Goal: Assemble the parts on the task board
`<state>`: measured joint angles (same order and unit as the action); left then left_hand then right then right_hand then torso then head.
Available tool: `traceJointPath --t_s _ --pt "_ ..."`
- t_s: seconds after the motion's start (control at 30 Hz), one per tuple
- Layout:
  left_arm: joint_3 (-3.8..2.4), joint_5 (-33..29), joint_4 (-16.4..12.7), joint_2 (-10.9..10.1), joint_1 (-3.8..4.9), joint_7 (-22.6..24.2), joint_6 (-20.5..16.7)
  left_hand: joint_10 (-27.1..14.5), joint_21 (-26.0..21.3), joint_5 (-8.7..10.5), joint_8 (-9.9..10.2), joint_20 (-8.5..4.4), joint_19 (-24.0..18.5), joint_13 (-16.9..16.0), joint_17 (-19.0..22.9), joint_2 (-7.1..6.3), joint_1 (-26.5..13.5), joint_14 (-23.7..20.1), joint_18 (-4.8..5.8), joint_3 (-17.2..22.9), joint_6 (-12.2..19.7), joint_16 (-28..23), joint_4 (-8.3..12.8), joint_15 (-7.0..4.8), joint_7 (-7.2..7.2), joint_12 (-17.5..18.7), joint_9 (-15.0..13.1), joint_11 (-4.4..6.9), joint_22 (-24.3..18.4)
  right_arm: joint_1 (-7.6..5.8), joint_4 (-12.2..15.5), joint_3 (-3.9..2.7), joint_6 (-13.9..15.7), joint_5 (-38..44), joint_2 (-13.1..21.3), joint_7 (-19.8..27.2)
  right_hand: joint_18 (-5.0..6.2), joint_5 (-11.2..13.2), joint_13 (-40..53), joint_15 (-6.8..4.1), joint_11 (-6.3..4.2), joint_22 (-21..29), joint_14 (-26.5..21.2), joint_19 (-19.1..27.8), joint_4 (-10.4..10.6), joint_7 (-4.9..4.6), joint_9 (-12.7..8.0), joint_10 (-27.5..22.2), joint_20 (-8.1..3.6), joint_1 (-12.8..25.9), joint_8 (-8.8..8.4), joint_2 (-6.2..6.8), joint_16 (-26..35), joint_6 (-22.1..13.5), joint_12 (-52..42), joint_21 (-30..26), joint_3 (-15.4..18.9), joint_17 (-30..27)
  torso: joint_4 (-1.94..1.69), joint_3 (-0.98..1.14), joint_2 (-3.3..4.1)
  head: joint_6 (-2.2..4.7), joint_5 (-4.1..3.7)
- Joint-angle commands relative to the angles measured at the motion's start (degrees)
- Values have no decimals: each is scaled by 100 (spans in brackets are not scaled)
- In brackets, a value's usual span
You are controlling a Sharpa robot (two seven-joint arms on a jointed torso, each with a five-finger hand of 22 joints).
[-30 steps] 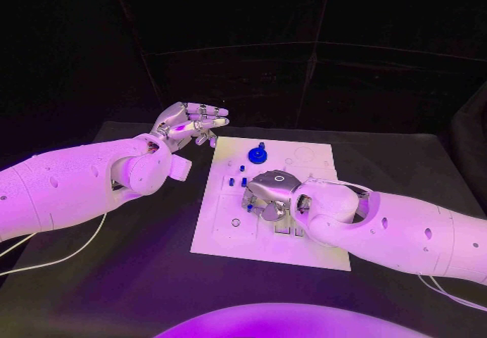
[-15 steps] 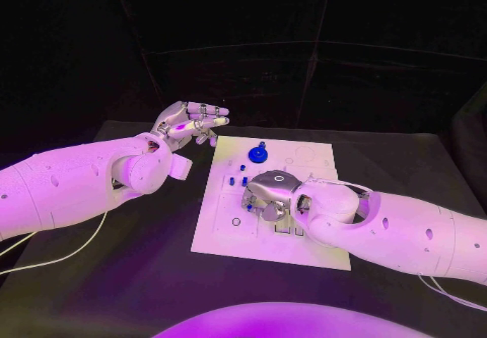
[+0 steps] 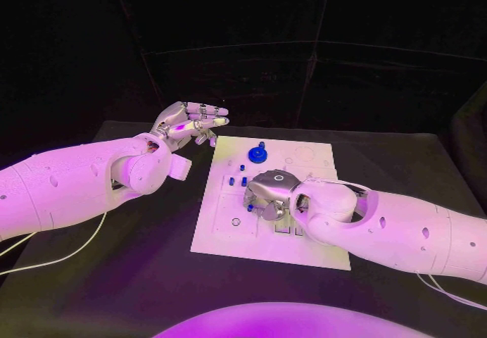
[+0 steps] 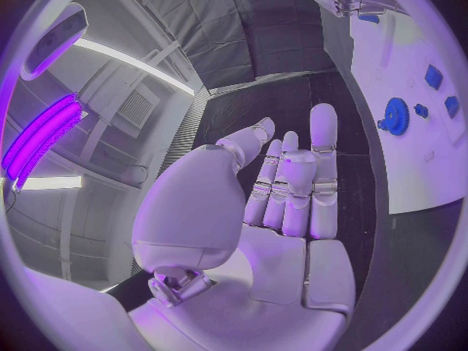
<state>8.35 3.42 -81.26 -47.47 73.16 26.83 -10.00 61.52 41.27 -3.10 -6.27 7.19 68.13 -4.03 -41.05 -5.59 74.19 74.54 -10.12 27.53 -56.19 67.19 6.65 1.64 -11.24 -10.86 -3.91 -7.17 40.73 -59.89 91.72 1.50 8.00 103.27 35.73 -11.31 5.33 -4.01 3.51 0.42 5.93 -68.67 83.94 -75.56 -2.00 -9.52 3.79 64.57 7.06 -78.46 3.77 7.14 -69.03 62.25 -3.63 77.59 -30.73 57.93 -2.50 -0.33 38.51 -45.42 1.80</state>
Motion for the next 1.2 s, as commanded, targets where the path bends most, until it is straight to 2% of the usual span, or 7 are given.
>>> traceJointPath --t_s 0.03,0.23,0.4,0.6,0.8,0.93,1.2 --pt "-4 -27 -6 2 10 3 31 -49 -36 9 -15 16 -13 1 6 15 -4 -34 -37 -28 30 -15 13 14 -19 -30 9 10 -7 -7 -4 -1 -137 107 -15 -93 -25 -18 4 52 10 5 58 44 -10 -1 -2 -39 -11 55 -15 -6 29 -50 11 -33 31 -6 -1 1 0 -3 4" --pt "-4 -27 -6 0 11 -5 37 -61 -40 9 -15 17 -11 1 17 19 6 -39 -38 -33 36 -15 20 15 -20 -40 9 8 -11 -7 -5 -1 -77 114 -27 -56 5 -14 4 72 32 140 20 137 -26 -11 -3 -182 10 109 -18 65 113 -112 -3 -126 93 -129 4 1 0 -6 7" --pt "-4 -27 -5 -1 11 -10 41 -61 -40 9 -15 17 -11 1 17 19 6 -39 -38 -33 36 -15 20 15 -20 -40 9 8 -11 -7 7 0 161 104 -10 14 41 -45 8 82 32 298 -12 236 -23 33 -15 -420 23 184 -30 141 197 -347 -22 -242 247 -250 6 2 -1 3 8" --pt "-4 -27 -2 -6 11 -17 51 -61 -40 9 -15 17 -11 1 17 19 6 -39 -38 -33 36 -15 20 15 -20 -40 9 8 -11 -5 128 0 781 23 143 179 83 -87 19 77 35 511 -49 363 -18 70 -9 -558 22 218 -24 175 334 -510 -75 -399 454 -447 5 11 0 26 -8" --pt "-2 -27 4 -16 11 -30 68 -61 -40 9 -15 17 -11 1 17 19 6 -39 -38 -33 36 -15 20 15 -20 -40 9 8 -11 -7 399 -7 1372 -215 578 282 92 -112 24 72 29 562 -63 383 -21 66 -7 -571 19 214 -23 192 392 -554 -122 -442 555 -528 22 3 -9 74 -53" --pt "-1 -27 3 -13 11 -34 79 -61 -40 9 -15 17 -11 1 17 19 6 -39 -38 -33 36 -15 20 15 -20 -40 9 8 -11 -39 585 -31 1397 -392 978 181 94 -112 28 67 23 582 -65 382 -12 89 -4 -563 16 212 -18 186 419 -585 -171 -462 636 -565 6 -4 -3 147 -160" --pt "2 -27 -23 -14 10 -34 101 -69 -42 9 -15 18 -10 2 32 20 11 -44 -38 -36 41 -19 24 15 -20 -45 9 8 -14 -210 710 -67 938 -481 1621 -256 92 -95 21 54 7 599 -56 356 44 93 -5 -582 0 223 -22 217 452 -656 -267 -490 887 -617 20 2 3 239 -277"
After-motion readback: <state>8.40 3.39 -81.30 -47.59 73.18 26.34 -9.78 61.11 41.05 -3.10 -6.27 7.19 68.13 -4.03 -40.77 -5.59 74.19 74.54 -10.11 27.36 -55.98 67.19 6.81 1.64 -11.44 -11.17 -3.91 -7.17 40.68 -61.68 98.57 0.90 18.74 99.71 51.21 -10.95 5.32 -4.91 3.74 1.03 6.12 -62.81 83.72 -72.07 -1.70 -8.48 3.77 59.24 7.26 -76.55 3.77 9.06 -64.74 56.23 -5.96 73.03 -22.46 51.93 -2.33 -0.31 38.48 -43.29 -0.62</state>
